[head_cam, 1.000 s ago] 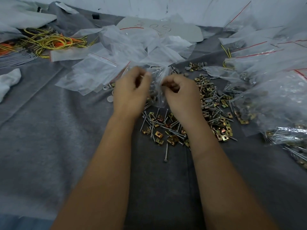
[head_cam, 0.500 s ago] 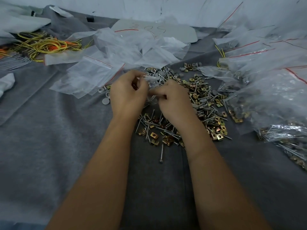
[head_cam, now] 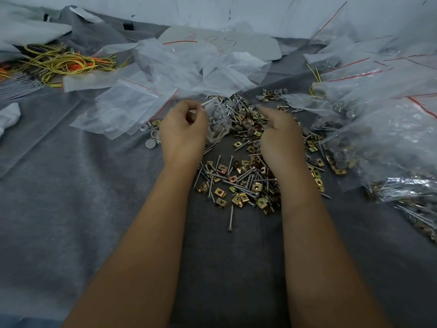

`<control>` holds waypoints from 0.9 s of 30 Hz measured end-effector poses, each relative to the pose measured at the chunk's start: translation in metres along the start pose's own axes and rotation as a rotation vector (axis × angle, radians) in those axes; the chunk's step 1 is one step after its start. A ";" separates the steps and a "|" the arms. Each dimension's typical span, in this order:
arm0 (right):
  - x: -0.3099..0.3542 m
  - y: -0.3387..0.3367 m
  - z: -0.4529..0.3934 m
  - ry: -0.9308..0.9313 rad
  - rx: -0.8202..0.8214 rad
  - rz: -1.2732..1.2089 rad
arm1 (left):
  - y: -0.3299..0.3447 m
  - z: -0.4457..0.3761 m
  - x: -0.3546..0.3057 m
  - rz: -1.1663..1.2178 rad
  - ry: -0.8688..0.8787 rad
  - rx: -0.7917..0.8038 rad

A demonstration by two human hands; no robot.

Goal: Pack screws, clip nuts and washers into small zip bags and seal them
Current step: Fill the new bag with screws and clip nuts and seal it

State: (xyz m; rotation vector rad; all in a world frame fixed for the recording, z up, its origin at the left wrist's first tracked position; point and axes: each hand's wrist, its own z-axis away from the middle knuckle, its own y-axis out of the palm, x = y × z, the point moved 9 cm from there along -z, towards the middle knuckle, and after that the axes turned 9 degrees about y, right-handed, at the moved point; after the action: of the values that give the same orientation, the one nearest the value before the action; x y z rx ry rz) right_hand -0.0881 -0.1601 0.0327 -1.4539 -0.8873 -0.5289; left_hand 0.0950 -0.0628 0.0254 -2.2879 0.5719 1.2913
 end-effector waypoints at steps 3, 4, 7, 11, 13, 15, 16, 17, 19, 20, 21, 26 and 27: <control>0.008 0.024 0.005 -0.149 0.121 0.343 | 0.009 0.001 0.003 -0.048 -0.012 0.077; 0.007 0.032 0.006 -0.182 0.148 0.479 | 0.011 0.002 0.005 -0.047 -0.022 0.087; 0.006 0.037 0.006 -0.212 0.129 0.576 | 0.011 0.001 0.007 -0.019 -0.042 0.086; 0.017 0.027 0.007 -0.231 0.029 0.464 | 0.012 0.002 0.006 0.030 -0.040 0.083; 0.020 0.023 0.008 -0.221 0.010 0.410 | 0.013 0.002 0.005 0.047 -0.027 0.090; 0.021 0.024 0.009 -0.223 0.013 0.411 | 0.013 0.002 0.004 0.066 -0.011 0.098; 0.021 0.025 0.009 -0.224 0.018 0.429 | 0.013 0.003 0.003 0.070 -0.001 0.099; 0.021 0.026 0.009 -0.225 0.020 0.452 | 0.013 0.003 0.003 0.065 0.010 0.099; 0.021 0.026 0.009 -0.228 0.011 0.481 | 0.013 0.003 0.003 0.029 0.025 0.098; 0.022 0.024 0.009 -0.229 -0.001 0.484 | 0.013 0.003 0.003 0.008 0.024 0.096; 0.022 0.023 0.010 -0.227 -0.013 0.484 | 0.013 0.003 0.004 -0.010 0.018 0.093; 0.023 0.014 0.012 -0.222 -0.094 0.451 | 0.012 0.002 0.003 -0.106 0.034 0.092; 0.025 0.009 0.013 -0.228 -0.126 0.371 | 0.012 0.002 0.002 -0.127 0.042 0.100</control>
State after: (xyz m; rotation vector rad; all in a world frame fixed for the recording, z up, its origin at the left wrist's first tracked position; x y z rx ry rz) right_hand -0.0681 -0.1416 0.0453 -1.7707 -0.7439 -0.1457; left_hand 0.0875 -0.0719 0.0208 -2.2358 0.4849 1.1318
